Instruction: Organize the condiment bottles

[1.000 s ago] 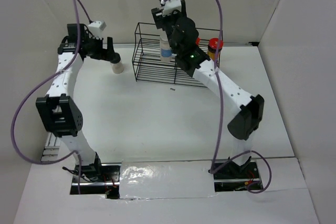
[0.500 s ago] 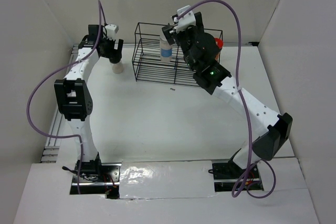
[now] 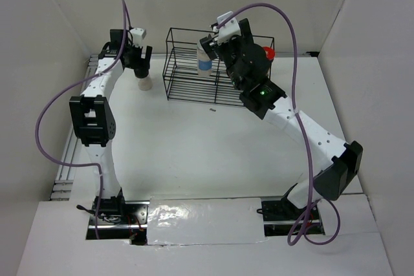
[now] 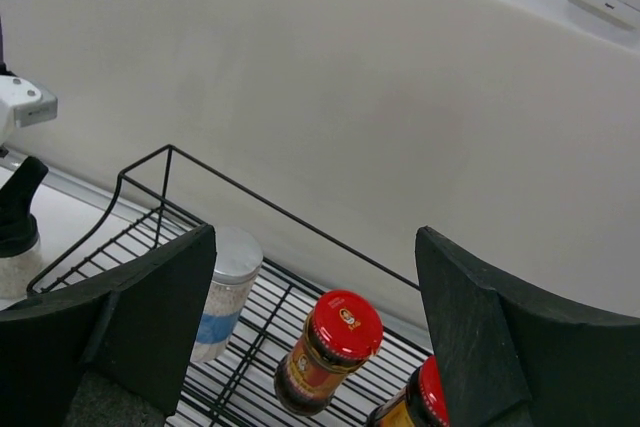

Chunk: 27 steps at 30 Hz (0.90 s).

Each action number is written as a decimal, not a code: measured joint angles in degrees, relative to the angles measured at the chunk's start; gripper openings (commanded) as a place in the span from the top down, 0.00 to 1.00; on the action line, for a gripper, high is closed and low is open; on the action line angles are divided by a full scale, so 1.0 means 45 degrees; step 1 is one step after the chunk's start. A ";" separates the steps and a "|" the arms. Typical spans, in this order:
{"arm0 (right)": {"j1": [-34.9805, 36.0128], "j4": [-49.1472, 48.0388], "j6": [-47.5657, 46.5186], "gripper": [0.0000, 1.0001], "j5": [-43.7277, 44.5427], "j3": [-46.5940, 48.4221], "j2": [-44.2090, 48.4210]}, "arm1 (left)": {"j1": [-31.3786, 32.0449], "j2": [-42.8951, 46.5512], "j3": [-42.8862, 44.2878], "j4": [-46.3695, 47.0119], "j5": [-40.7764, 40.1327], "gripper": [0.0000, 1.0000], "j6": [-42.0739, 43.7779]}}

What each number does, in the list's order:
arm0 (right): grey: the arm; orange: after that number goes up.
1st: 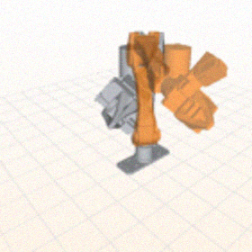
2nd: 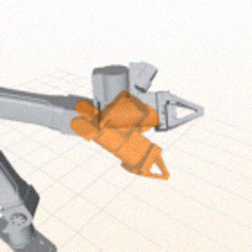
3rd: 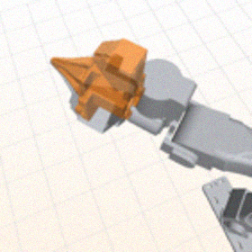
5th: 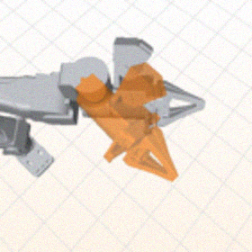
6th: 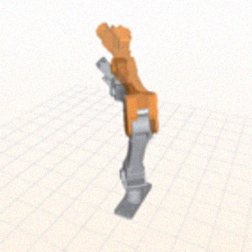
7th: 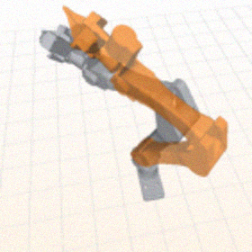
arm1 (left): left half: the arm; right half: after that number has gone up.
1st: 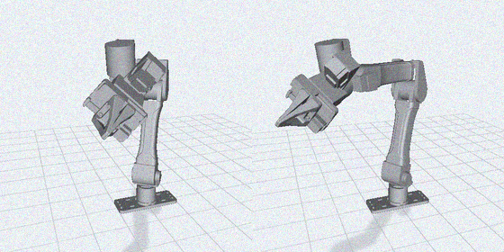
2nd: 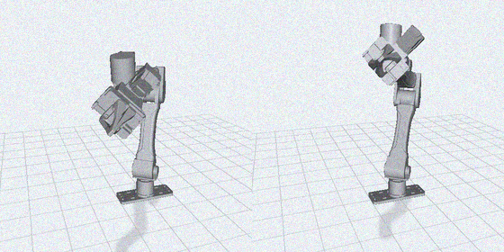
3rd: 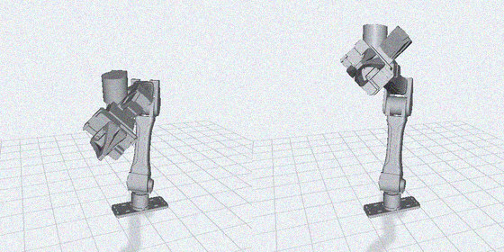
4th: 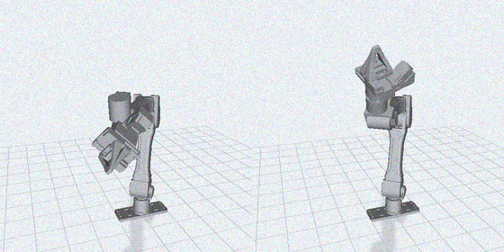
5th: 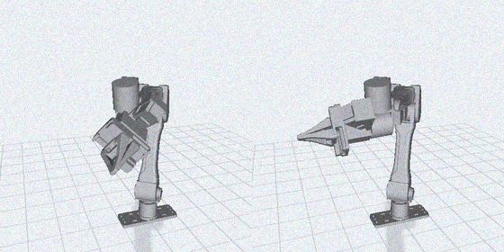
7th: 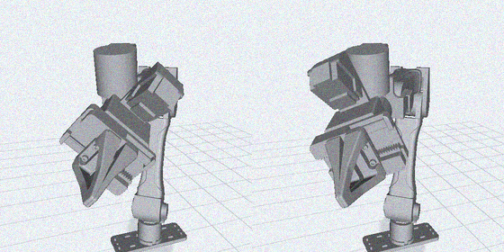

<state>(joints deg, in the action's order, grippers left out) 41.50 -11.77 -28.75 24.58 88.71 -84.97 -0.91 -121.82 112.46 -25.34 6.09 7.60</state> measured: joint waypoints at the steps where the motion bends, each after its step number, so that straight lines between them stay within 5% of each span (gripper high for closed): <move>1: 0.0000 0.0019 -0.0024 0.13 -0.0005 -0.0029 0.0000 | 0.0000 -0.0141 0.0151 -0.0024 -0.0015 0.01 -0.0010; 16: -0.0005 0.0476 -0.0223 0.10 -0.0228 -0.0063 0.0170 | -0.0015 -0.1749 0.0777 -0.0656 -0.0102 0.04 -0.0039; 27: -0.0005 0.0500 -0.0403 0.10 -0.0228 -0.0078 0.0306 | -0.0024 -0.1749 0.0777 -0.0457 -0.0063 0.63 0.0034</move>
<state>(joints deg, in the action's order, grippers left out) 41.47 -9.52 -30.57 23.55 88.36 -83.59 -1.02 -129.69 115.96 -27.40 5.80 7.75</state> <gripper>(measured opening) 0.902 0.745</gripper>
